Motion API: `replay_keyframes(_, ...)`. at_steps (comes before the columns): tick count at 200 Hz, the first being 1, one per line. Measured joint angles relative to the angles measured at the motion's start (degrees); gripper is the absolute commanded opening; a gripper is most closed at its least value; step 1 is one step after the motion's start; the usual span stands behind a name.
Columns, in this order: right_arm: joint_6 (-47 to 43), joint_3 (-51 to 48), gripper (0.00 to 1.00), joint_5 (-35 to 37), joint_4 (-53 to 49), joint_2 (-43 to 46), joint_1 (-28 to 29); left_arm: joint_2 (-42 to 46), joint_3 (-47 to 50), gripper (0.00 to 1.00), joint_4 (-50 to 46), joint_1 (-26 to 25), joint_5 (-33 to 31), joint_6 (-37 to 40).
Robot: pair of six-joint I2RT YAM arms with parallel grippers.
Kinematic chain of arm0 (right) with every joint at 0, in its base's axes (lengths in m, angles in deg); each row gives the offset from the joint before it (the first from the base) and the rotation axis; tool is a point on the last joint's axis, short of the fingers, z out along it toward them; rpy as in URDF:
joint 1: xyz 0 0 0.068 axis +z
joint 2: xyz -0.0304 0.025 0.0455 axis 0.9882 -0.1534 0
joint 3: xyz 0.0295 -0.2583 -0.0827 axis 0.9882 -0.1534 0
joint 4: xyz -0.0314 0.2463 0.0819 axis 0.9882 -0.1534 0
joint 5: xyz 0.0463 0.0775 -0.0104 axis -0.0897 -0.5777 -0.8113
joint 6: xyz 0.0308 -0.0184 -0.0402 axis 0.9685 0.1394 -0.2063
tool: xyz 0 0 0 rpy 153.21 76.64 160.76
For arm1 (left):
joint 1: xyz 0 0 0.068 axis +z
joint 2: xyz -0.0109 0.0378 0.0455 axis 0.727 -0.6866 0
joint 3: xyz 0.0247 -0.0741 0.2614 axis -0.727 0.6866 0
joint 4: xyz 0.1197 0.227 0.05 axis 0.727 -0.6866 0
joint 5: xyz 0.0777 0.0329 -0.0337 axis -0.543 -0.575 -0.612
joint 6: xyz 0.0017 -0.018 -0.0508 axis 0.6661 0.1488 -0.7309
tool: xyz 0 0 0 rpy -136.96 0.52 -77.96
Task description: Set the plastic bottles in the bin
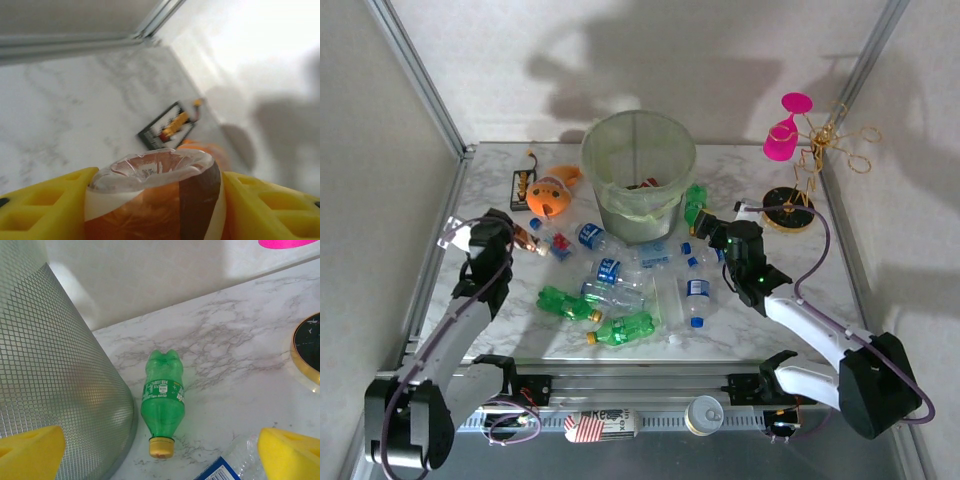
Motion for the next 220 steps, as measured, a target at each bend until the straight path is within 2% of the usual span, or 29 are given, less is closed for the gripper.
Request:
replay_keyframes(34, 0.00, 0.00, 0.99, -1.18, 1.07, -1.46, -0.22, 5.07, -4.44, 0.61, 0.24, 0.00, 2.27, 0.55)
replay_keyframes(77, 0.02, -0.11, 0.99, -1.40, 1.55, -1.88, -0.42, 2.43, -12.33, 0.61, 1.81, -1.53, 6.95, 0.24)
replay_keyframes(121, 0.44, -1.77, 0.99, -1.68, 1.53, -1.05, -0.70, -7.54, -22.97, 0.61, 7.45, -10.10, 9.33, 1.33)
replay_keyframes(167, 1.97, -4.98, 0.99, -2.32, 0.76, 3.93, -1.33, -21.94, -39.41, 0.61, 11.15, -18.27, 11.54, 6.12)
replay_keyframes(220, 3.74, -7.17, 0.99, -2.43, -0.44, 9.64, -1.57, -35.39, -52.70, 0.61, 11.87, -22.34, 12.20, 10.84)
